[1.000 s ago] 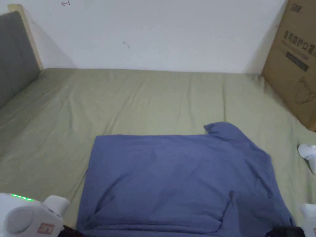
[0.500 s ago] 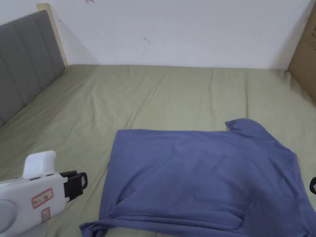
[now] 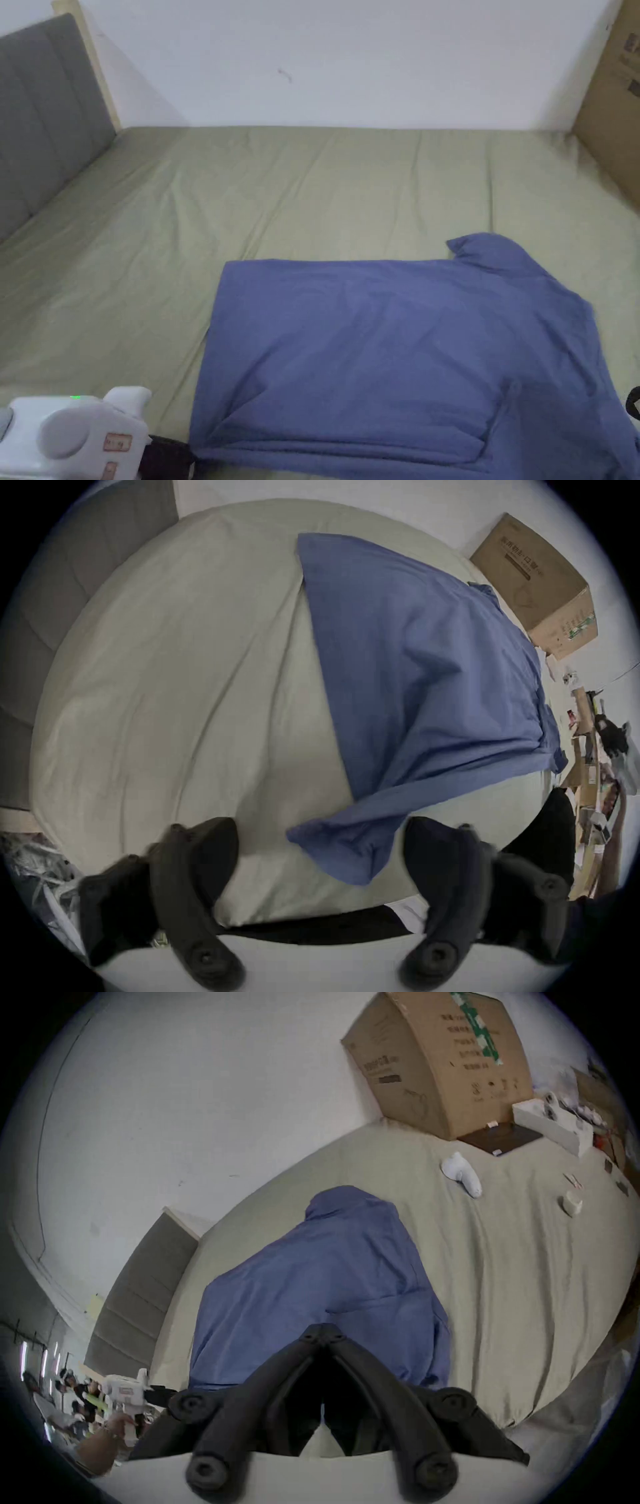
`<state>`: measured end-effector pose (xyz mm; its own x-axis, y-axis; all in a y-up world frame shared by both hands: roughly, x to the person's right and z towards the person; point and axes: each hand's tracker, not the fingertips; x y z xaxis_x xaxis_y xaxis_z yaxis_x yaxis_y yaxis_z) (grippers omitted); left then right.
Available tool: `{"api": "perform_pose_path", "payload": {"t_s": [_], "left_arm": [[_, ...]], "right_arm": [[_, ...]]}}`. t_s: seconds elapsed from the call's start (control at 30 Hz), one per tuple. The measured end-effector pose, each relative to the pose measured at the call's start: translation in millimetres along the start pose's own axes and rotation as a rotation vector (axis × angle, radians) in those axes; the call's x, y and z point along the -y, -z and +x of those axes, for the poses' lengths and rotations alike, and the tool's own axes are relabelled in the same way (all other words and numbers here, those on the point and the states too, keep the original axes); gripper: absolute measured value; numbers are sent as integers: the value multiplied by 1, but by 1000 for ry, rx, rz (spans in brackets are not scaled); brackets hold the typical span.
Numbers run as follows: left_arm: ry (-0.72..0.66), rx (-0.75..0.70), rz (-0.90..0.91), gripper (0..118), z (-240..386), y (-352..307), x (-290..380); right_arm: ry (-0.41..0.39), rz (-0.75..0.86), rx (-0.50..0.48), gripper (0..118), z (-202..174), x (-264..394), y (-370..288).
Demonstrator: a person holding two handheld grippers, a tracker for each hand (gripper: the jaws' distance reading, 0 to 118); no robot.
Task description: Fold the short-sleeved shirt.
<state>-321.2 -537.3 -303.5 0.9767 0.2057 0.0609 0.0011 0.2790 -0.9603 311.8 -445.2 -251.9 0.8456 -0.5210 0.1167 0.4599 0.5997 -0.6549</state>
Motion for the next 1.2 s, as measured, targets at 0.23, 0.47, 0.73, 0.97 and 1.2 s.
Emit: {"api": "perform_pose_path", "payload": {"t_s": [0.23, 0.47, 0.73, 0.97, 1.2], "left_arm": [[139, -87, 228, 6, 31, -43, 14], [127, -80, 351, 6, 68, -73, 30], [173, -138, 349, 6, 81, -77, 33], [157, -165, 361, 6, 70, -82, 42], [142, -139, 394, 6, 60, -91, 49]], "right_arm": [[-23, -124, 79, 0, 18, -5, 3], [-280, -425, 325, 116, 35, 7, 58], [-257, -534, 251, 17, 46, 17, 81], [-277, -428, 199, 10, 33, 1, 33], [-178, -373, 167, 10, 36, -13, -1]]}}
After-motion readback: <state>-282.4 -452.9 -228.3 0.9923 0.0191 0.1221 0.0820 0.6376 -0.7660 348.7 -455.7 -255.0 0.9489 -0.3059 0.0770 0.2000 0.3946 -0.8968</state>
